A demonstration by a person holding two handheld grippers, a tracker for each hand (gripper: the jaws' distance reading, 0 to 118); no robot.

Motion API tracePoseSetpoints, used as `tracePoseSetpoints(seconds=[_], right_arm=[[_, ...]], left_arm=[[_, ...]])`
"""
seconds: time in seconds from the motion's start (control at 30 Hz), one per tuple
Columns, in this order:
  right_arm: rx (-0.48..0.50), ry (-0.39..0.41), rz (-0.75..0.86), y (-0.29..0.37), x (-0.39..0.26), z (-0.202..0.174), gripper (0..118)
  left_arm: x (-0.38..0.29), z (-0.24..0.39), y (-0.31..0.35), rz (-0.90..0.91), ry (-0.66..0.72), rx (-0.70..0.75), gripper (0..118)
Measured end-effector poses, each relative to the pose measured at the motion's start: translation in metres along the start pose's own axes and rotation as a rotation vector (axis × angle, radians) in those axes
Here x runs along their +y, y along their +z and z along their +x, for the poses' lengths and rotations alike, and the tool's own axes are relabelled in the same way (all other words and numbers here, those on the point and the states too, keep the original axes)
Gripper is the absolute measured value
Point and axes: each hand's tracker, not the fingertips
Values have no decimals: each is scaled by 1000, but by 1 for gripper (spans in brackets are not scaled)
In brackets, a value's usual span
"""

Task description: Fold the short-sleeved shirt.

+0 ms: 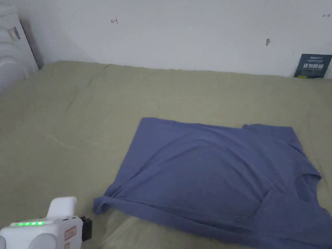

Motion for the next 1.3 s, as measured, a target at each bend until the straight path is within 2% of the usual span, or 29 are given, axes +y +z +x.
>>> tracePoseSetpoints(seconds=[0.03,0.07,0.1,0.13,0.17,0.2,0.3,0.43,0.47,0.5,0.53,0.57,0.67,0.7,0.73,0.77,0.8,1.0,1.03,1.13,1.2,1.23,1.27,1.3], right_arm=[[5,-9,-2,-1,1,2,0],[10,-22,-8,-2,3,3,0],[15,-27,-10,-3,4,4,0],[16,-29,-6,-3,4,4,0],[14,-29,-5,-4,4,3,0],[12,-28,-5,-5,5,3,0],[12,-25,-8,-8,5,3,0],[6,-23,-19,-14,6,7,0],[7,-27,-21,-15,7,8,0],[7,-28,-21,-15,7,8,0],[8,-25,-20,-15,6,9,0],[7,-21,-19,-15,7,10,0],[15,-18,-10,-13,9,11,2],[22,-18,-7,-12,9,11,16],[26,-21,1,-11,10,11,48],[30,-20,2,-10,12,11,102],[33,-15,-10,-12,13,11,118],[47,31,-28,-32,13,10,116],[55,39,-39,-36,15,10,114],[63,64,-53,-50,23,7,93],[60,90,-75,-57,24,6,62],[56,107,-78,-58,23,7,36],[32,124,-77,-58,21,7,5],[56,105,-66,-53,20,10,5]], left_arm=[[5,-2,-4,3,-9,-9,3],[8,8,-2,13,-31,-1,18],[12,10,-5,11,-31,-4,55],[16,11,-15,5,-35,-7,103],[23,11,-16,6,13,-11,118],[34,16,-21,68,-36,7,116],[58,15,-51,30,-44,22,116],[50,19,-60,-4,-43,28,113],[52,22,-58,-9,-48,26,100],[52,24,-57,-20,-55,27,68],[51,26,-56,-22,-57,17,20],[49,28,-58,-40,-50,4,5],[48,47,-42,-19,-61,29,5],[47,50,-39,-14,-58,30,5],[49,39,-42,-40,-10,-30,5],[51,33,-42,-32,-5,-22,5],[52,31,-40,-30,-8,-21,5],[50,38,-40,-24,-33,4,5],[49,38,-40,-25,-35,6,5],[49,38,-41,-28,-38,13,5],[49,37,-42,-30,-35,15,5],[50,35,-43,-33,-36,15,5],[48,38,-44,-34,-37,18,5],[48,38,-44,-38,-37,16,5]])
